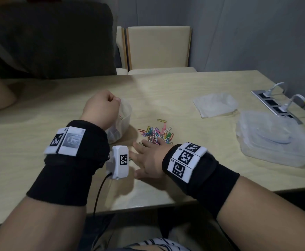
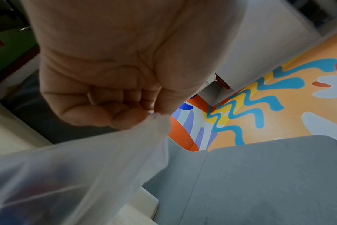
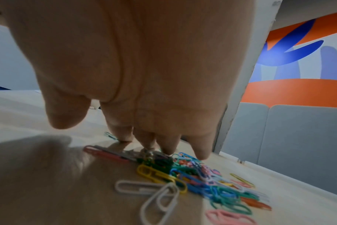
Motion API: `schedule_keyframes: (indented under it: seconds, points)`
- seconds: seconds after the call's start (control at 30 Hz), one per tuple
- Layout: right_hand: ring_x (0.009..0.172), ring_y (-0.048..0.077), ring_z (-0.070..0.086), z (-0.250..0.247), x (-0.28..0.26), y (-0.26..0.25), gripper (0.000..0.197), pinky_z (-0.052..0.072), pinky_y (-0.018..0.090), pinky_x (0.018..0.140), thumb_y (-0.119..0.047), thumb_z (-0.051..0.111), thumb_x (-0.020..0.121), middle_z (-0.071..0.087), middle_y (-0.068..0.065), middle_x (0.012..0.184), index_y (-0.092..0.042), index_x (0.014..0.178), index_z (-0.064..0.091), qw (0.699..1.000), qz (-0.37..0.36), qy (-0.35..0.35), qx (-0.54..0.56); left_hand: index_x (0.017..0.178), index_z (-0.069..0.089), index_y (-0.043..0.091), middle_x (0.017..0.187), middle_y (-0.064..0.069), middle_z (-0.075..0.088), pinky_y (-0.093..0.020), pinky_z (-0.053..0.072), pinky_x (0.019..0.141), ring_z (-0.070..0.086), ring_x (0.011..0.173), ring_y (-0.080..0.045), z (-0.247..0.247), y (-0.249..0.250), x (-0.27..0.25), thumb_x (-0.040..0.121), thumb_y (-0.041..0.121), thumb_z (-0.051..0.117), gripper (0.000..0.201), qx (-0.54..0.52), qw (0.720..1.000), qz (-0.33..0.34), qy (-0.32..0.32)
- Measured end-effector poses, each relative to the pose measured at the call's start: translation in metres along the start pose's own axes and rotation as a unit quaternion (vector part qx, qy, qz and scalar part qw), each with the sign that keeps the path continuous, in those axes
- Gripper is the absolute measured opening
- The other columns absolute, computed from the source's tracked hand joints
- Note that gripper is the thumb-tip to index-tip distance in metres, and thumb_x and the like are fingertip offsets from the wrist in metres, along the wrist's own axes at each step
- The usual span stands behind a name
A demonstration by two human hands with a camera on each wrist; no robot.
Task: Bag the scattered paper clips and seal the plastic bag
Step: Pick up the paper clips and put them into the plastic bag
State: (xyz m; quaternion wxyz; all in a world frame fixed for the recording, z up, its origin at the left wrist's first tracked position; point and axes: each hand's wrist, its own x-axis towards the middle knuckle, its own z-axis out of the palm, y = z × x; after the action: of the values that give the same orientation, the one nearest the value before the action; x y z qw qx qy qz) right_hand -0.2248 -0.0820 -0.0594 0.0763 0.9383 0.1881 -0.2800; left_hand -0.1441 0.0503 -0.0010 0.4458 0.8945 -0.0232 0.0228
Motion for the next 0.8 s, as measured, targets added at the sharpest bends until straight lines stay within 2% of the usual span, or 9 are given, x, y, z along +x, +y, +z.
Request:
schedule_keyframes:
  seconds: [0.13,0.27,0.33,0.37,0.43,0.5,0.57,0.67,0.8]
  points:
    - [0.15,0.025,-0.011,0.002,-0.001,0.009,0.076,-0.002,0.06,0.116,-0.062,0.033,0.094,-0.015,-0.002,0.162,-0.033,0.154,-0.005,0.999,0.038,-0.017,-0.007,0.074,0.051,0.021,0.079,-0.01,0.063,-0.049,0.054,0.086,0.064,0.09,-0.039,-0.001,0.0,-0.002,0.095,0.029,0.048,0.023,0.001,1.0,-0.002,0.004]
    - [0.149,0.029,-0.009,0.002,-0.007,0.015,0.074,0.001,0.06,0.117,-0.059,0.04,0.093,-0.011,0.001,0.163,-0.034,0.154,0.005,0.998,0.064,0.009,0.001,0.078,0.053,0.021,0.081,-0.01,0.063,-0.048,0.054,0.084,0.063,0.088,-0.036,0.0,0.0,-0.002,0.097,0.029,0.047,0.021,0.002,1.0,-0.001,0.0]
    - [0.149,0.034,0.001,0.001,-0.008,0.018,0.066,0.015,0.059,0.115,-0.054,0.048,0.092,0.0,0.004,0.162,-0.034,0.15,0.022,0.995,0.082,0.042,0.034,0.081,0.054,0.019,0.081,-0.009,0.063,-0.045,0.053,0.082,0.061,0.085,-0.034,0.001,0.0,-0.002,0.097,0.029,0.046,0.02,0.003,1.0,0.001,-0.003]
    - [0.145,0.037,0.013,0.001,-0.008,0.02,0.06,0.026,0.057,0.111,-0.05,0.051,0.092,0.012,0.006,0.16,-0.032,0.146,0.032,0.991,0.096,0.065,0.061,0.083,0.055,0.018,0.081,-0.009,0.063,-0.044,0.053,0.081,0.061,0.084,-0.033,0.002,0.0,-0.002,0.098,0.029,0.046,0.02,0.003,1.0,0.003,-0.005]
    - [0.13,0.038,0.035,0.002,-0.006,0.026,0.046,0.041,0.048,0.096,-0.037,0.055,0.092,0.033,0.01,0.145,-0.026,0.136,0.046,0.981,0.115,0.116,0.102,0.088,0.057,0.016,0.083,-0.009,0.064,-0.042,0.051,0.079,0.06,0.083,-0.03,0.004,0.0,-0.004,0.098,0.03,0.046,0.02,0.007,1.0,0.002,-0.012]
    - [0.116,0.038,0.046,0.002,-0.005,0.031,0.037,0.046,0.042,0.085,-0.026,0.055,0.093,0.043,0.012,0.131,-0.019,0.129,0.051,0.975,0.112,0.157,0.108,0.091,0.058,0.014,0.084,-0.008,0.064,-0.04,0.051,0.079,0.06,0.083,-0.029,0.006,0.0,-0.005,0.098,0.03,0.046,0.021,0.009,1.0,0.002,-0.016]
    - [0.105,0.038,0.054,0.001,-0.004,0.036,0.029,0.047,0.037,0.077,-0.018,0.055,0.093,0.048,0.013,0.12,-0.014,0.121,0.056,0.972,0.103,0.181,0.104,0.091,0.058,0.013,0.081,-0.006,0.063,-0.041,0.052,0.079,0.061,0.083,-0.03,0.009,0.001,-0.006,0.098,0.03,0.046,0.022,0.009,1.0,0.006,-0.02]
    - [0.094,0.035,0.059,-0.002,0.0,0.042,0.023,0.048,0.034,0.074,-0.01,0.056,0.091,0.05,0.012,0.111,-0.012,0.114,0.061,0.968,0.101,0.202,0.11,0.083,0.056,0.015,0.08,-0.007,0.064,-0.043,0.054,0.081,0.062,0.085,-0.033,0.013,0.003,-0.008,0.097,0.028,0.048,0.021,0.009,1.0,0.016,-0.025]
    - [0.092,0.029,0.058,-0.006,0.003,0.051,0.021,0.037,0.027,0.071,-0.004,0.049,0.092,0.055,0.01,0.107,-0.008,0.107,0.064,0.967,0.113,0.212,0.082,0.076,0.055,0.016,0.072,-0.007,0.067,-0.049,0.056,0.083,0.065,0.08,-0.033,0.017,0.005,-0.01,0.096,0.025,0.05,0.023,0.0,0.999,0.02,-0.035]
